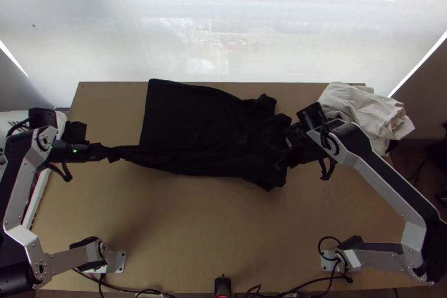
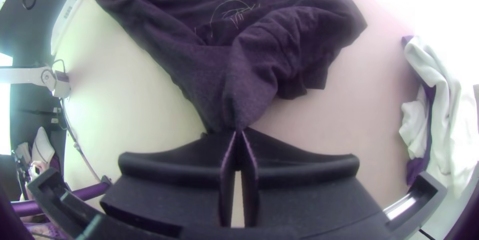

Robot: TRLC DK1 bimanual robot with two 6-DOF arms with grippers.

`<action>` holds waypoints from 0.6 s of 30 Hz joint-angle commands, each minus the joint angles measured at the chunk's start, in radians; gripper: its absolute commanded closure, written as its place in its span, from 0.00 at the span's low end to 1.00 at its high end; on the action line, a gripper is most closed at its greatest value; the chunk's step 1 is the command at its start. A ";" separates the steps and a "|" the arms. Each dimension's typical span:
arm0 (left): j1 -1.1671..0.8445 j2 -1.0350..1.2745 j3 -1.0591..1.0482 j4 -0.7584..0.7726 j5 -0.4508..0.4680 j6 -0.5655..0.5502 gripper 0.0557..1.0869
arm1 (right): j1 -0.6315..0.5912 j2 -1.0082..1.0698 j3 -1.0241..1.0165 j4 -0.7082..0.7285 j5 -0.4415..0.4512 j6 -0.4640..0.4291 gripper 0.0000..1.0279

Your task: Fold the t-shirt

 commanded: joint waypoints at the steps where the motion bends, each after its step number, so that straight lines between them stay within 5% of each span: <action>1: 0.104 -0.050 0.032 -0.109 0.002 0.116 0.97 | -0.048 -0.138 -0.037 -0.090 -0.008 -0.026 0.97; 10: 0.147 -0.019 0.121 -0.378 -0.004 0.298 0.97 | -0.048 -0.227 -0.040 -0.282 -0.014 -0.090 0.97; 18: 0.142 -0.006 0.155 -0.395 -0.024 0.328 0.97 | -0.046 -0.244 -0.035 -0.456 -0.046 -0.144 0.97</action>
